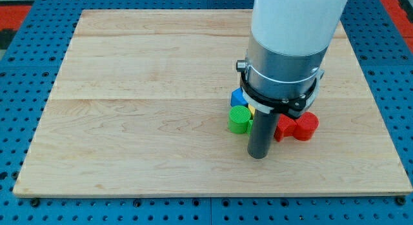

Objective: Separate the group of blocks

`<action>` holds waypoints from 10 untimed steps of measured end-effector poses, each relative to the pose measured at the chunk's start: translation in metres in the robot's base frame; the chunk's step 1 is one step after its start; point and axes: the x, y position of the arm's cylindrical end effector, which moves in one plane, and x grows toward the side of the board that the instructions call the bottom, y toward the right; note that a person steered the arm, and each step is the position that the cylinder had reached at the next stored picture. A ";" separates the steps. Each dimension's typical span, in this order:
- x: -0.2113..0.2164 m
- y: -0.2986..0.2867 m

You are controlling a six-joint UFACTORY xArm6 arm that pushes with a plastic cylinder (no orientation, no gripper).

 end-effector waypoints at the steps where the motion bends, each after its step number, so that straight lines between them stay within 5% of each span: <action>1: 0.000 0.000; 4: 0.012 0.073; 7: -0.068 0.075; 9: -0.047 0.086; 10: -0.061 0.035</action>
